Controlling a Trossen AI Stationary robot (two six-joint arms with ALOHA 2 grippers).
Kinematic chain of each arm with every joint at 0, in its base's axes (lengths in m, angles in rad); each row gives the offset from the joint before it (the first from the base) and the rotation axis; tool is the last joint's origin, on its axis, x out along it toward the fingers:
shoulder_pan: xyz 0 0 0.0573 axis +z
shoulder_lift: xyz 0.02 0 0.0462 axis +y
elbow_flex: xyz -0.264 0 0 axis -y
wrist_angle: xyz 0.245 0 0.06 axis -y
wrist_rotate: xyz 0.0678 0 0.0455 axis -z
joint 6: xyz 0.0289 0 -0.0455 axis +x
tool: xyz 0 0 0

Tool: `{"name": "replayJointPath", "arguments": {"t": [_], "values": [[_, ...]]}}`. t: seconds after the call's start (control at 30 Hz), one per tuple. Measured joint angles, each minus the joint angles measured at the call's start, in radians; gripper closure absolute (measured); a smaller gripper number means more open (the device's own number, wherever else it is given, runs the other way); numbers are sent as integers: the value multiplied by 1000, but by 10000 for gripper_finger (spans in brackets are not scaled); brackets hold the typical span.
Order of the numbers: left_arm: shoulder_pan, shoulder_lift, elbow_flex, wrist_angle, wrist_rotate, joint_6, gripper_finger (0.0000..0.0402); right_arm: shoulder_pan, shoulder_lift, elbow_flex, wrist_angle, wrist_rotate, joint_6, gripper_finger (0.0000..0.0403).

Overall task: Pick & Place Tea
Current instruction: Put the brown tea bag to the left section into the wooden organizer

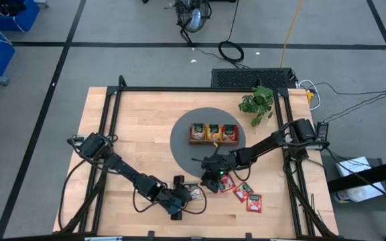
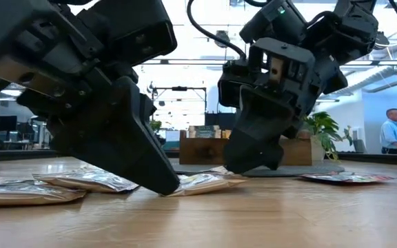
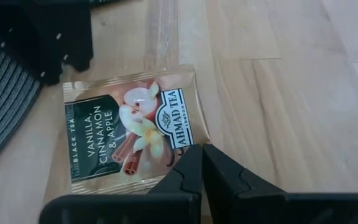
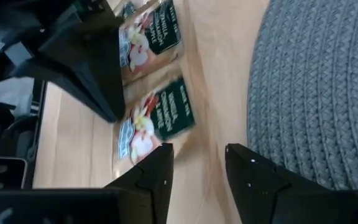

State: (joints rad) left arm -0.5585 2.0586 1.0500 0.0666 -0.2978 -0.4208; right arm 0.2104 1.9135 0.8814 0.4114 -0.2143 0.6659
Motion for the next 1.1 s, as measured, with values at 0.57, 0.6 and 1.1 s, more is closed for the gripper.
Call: {"name": "replayJointPath", "arguments": {"t": [0.57,0.6,1.1], "values": [[30,30,1,66,-13,4,381,46,4,-2,-23,36,-19,271],[33,31,2,67,-10,0,381,50,4,-2,-23,34,-25,273],[39,32,1,77,-17,-4,381,81,8,-5,48,50,-110,385]]}}
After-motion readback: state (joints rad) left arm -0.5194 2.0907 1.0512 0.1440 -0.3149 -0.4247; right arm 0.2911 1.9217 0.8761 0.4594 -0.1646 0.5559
